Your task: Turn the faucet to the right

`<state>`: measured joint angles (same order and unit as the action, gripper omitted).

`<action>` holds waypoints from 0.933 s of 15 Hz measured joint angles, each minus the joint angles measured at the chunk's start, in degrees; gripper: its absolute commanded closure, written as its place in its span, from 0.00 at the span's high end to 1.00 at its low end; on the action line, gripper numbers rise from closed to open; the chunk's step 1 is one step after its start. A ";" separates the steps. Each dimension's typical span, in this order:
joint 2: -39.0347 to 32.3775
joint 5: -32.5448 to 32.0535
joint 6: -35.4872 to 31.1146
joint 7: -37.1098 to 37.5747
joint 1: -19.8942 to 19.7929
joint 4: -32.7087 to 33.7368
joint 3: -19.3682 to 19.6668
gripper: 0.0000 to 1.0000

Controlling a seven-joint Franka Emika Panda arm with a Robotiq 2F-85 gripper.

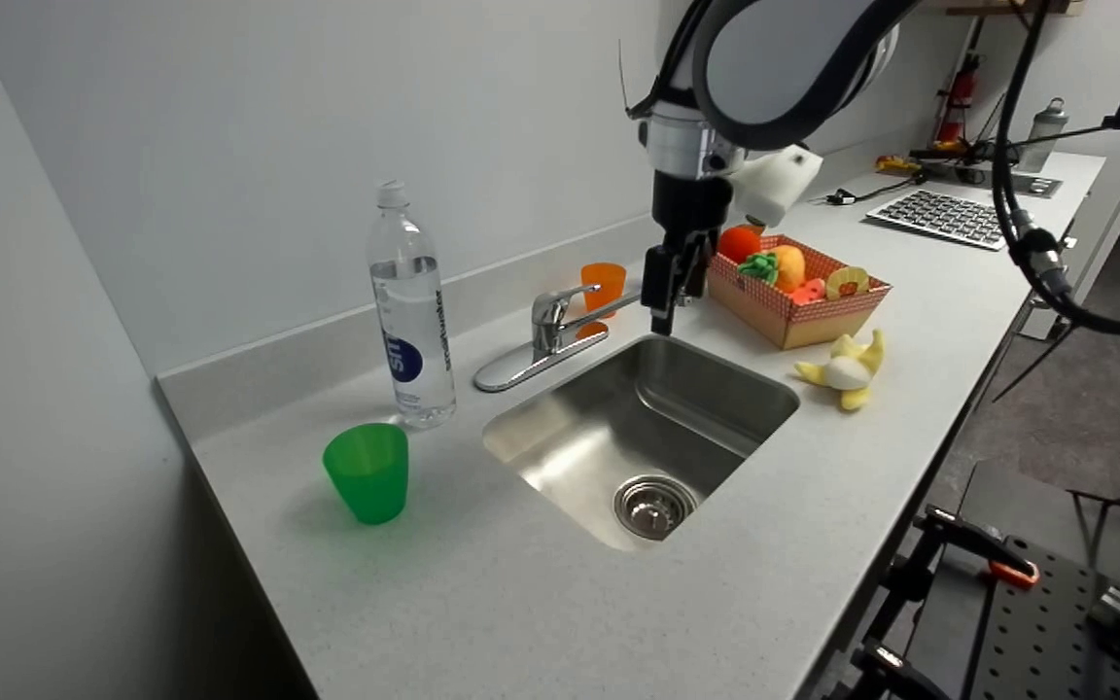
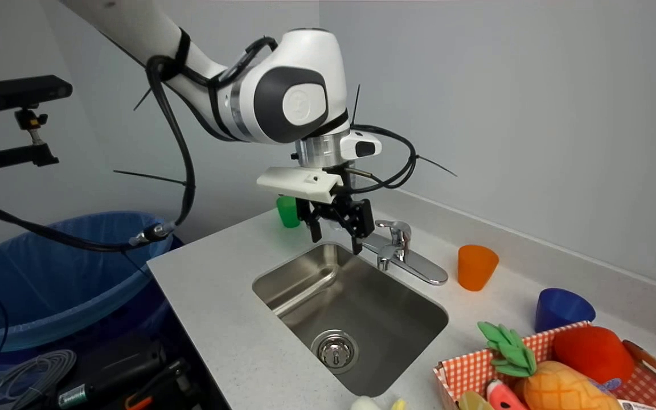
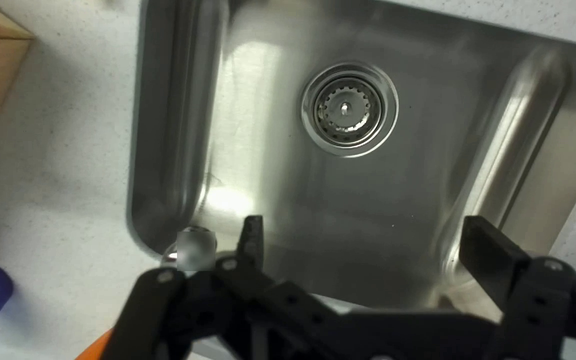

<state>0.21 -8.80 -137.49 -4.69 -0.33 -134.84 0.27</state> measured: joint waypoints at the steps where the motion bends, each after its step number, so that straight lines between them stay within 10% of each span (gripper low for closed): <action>1: -1.66 0.00 -1.16 0.01 0.16 0.39 -0.37 1.00; 5: -6.15 0.00 -4.48 0.00 0.02 3.65 -0.25 1.00; 6: -6.76 -0.03 -4.80 0.00 -0.14 4.65 0.05 0.75; 14: -10.57 -0.07 -5.09 0.00 -0.46 8.93 1.39 0.20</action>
<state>-10.36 -8.87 -142.58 -4.69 -0.78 -125.91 1.66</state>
